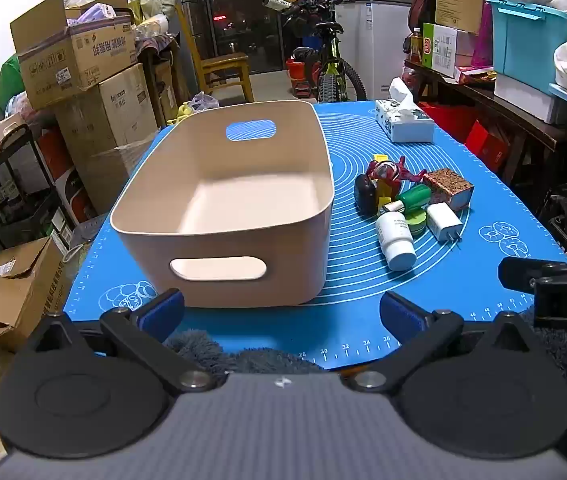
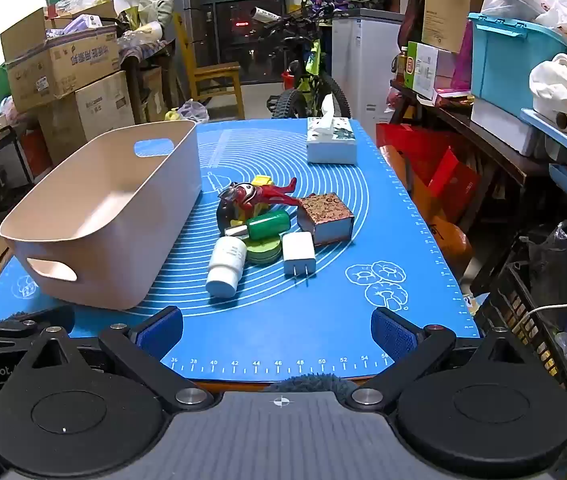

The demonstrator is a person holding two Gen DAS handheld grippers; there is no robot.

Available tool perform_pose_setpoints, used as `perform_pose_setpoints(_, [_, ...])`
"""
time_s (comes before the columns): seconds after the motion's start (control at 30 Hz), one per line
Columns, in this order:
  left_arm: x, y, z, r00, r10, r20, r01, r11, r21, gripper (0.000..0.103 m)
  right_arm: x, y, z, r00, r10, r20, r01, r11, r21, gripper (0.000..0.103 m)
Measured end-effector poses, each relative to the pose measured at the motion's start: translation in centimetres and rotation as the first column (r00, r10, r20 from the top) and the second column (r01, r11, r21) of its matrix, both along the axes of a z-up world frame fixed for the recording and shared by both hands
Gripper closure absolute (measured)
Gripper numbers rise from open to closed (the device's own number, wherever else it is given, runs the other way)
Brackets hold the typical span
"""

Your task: Organize rigid objects

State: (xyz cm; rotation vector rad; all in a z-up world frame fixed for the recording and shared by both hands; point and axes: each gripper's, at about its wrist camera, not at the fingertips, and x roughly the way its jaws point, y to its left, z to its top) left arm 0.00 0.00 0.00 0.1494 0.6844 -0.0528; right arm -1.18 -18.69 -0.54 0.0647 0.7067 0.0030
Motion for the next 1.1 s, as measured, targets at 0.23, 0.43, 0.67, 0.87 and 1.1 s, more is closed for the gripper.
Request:
perform_pose_setpoints(0.23, [-0.01,0.02,0.01,1.0,-0.001,-0.001,0.001,1.0,-0.003,0.0,0.02,0.02,0.02,1.0,0.002,0.004,-0.002,1.0,0.0,0.004])
perform_pose_setpoints(0.43, [-0.01,0.05,0.01,1.0,-0.001,-0.003,0.001,1.0,-0.005,0.0,0.01,0.07,0.09,1.0,0.0,0.005,0.0,1.0,-0.003,0.003])
perform_pose_setpoints(0.67, [0.01,0.06,0.01,1.0,0.0,-0.005,0.0,1.0,-0.007,0.0,-0.04,0.16,0.05,1.0,0.001,0.006,0.0,1.0,-0.004,0.003])
perform_pose_setpoints(0.87, [-0.01,0.08,0.02,1.0,0.0,-0.005,0.0,1.0,-0.007,0.0,-0.04,0.17,0.04,1.0,0.0,0.007,0.0,1.0,-0.005,0.004])
perform_pose_setpoints(1.1, [0.03,0.09,0.01,1.0,-0.001,-0.007,0.001,1.0,-0.007,0.0,-0.03,0.19,0.01,1.0,0.001,0.006,0.0,1.0,-0.005,0.003])
